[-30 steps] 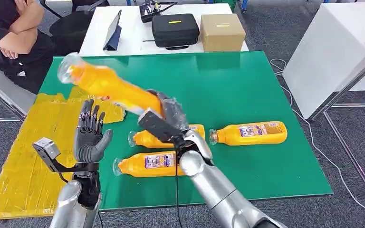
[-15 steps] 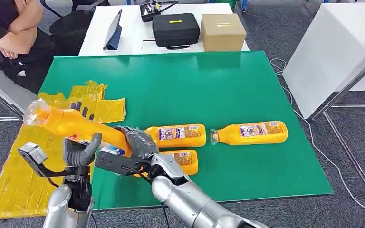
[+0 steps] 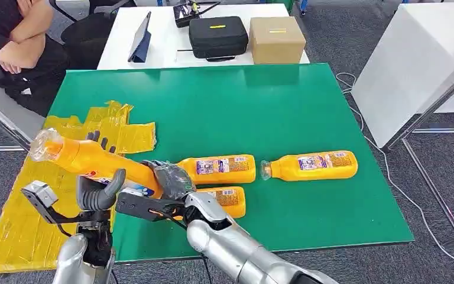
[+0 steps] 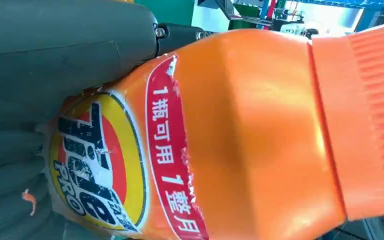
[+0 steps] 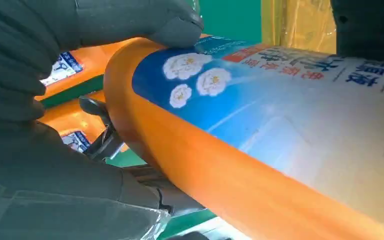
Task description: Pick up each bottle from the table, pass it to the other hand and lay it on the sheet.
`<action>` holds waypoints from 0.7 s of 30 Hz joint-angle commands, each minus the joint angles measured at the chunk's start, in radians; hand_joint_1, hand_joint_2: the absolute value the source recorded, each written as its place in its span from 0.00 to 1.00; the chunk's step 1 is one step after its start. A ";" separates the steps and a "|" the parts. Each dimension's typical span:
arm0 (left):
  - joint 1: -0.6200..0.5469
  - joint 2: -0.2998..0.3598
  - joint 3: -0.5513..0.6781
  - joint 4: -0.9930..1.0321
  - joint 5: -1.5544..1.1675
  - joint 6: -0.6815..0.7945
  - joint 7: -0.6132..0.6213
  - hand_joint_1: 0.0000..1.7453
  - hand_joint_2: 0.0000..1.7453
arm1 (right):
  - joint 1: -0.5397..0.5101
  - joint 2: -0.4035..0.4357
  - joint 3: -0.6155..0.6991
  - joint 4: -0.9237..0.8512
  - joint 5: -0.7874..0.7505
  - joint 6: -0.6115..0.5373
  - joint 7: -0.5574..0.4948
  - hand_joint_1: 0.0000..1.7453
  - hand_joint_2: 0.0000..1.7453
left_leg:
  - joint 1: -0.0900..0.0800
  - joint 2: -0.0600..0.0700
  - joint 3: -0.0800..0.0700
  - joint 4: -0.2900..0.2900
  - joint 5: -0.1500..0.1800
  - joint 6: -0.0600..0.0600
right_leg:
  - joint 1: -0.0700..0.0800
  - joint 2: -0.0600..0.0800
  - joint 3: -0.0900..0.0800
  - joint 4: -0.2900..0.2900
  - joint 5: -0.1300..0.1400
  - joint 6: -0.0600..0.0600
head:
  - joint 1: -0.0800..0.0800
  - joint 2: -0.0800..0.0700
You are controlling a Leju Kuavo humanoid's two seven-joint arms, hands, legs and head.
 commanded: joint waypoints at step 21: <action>-0.135 -0.002 -0.029 0.080 0.021 -0.077 0.000 1.00 1.00 | 0.028 -0.014 -0.042 0.037 0.133 0.022 0.008 1.00 1.00 | 0.001 -0.004 0.002 0.000 -0.001 -0.003 | 0.001 -0.005 0.004 -0.001 -0.002 0.000 | 0.000 0.000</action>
